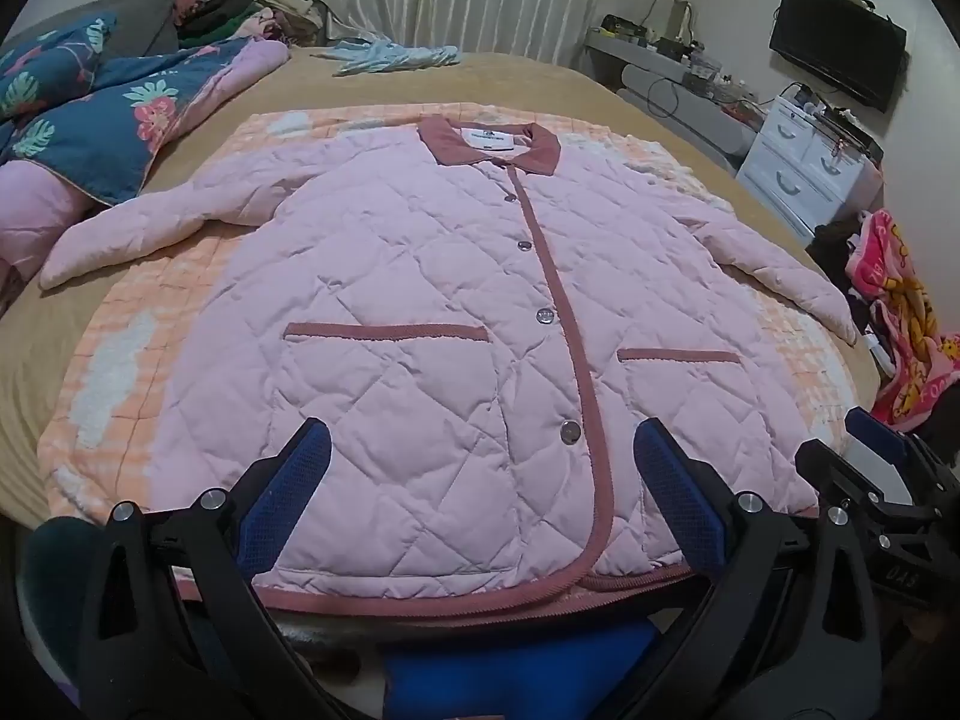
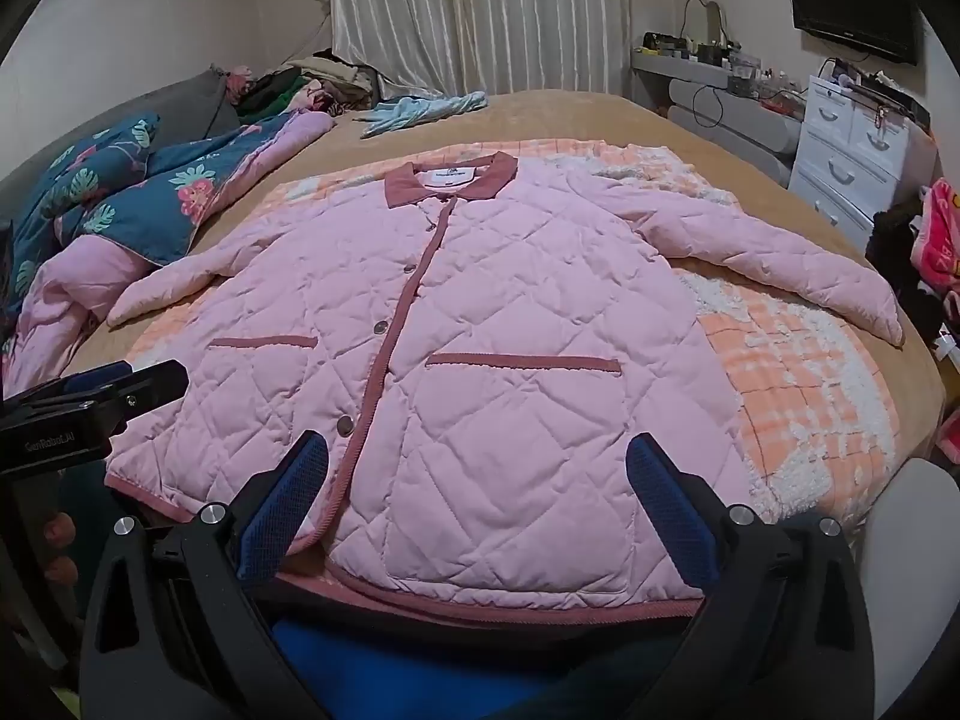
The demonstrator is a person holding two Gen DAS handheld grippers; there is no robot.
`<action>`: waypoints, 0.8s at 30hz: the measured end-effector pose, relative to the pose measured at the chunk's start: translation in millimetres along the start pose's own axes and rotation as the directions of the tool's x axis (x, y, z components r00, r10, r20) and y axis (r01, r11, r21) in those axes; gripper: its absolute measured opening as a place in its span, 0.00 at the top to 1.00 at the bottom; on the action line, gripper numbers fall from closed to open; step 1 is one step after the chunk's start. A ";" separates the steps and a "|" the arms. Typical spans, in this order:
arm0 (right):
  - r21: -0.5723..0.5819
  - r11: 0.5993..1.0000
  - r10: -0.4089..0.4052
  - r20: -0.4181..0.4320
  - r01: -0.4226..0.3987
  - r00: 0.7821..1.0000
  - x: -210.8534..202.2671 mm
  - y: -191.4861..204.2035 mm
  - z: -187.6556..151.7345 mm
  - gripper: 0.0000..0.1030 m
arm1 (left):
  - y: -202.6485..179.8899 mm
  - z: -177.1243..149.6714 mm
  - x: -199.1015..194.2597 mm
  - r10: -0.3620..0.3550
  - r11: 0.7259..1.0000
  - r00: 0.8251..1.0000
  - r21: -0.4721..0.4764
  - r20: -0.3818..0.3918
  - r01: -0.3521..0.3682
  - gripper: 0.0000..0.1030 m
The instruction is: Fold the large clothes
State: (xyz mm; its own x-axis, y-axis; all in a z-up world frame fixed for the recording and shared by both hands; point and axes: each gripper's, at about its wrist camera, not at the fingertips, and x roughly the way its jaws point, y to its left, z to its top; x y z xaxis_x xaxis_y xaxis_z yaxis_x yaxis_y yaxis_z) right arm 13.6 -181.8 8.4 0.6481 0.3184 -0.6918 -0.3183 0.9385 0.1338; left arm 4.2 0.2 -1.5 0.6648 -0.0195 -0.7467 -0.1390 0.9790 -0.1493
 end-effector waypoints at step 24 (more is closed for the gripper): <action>-0.010 1.000 0.003 0.007 -0.002 1.000 -3.1 3.5 0.5 0.04 | -15.1 0.2 -7.9 -0.003 1.000 1.000 0.002 0.011 0.003 0.08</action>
State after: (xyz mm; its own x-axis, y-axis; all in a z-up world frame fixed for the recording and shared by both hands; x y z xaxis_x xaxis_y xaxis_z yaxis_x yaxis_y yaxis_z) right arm 10.8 -179.5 11.4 0.6518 0.3217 -0.6868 -0.3271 0.9363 0.1281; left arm 1.2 -14.3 6.8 0.6730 -0.0206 -0.7394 -0.1356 0.9792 -0.1507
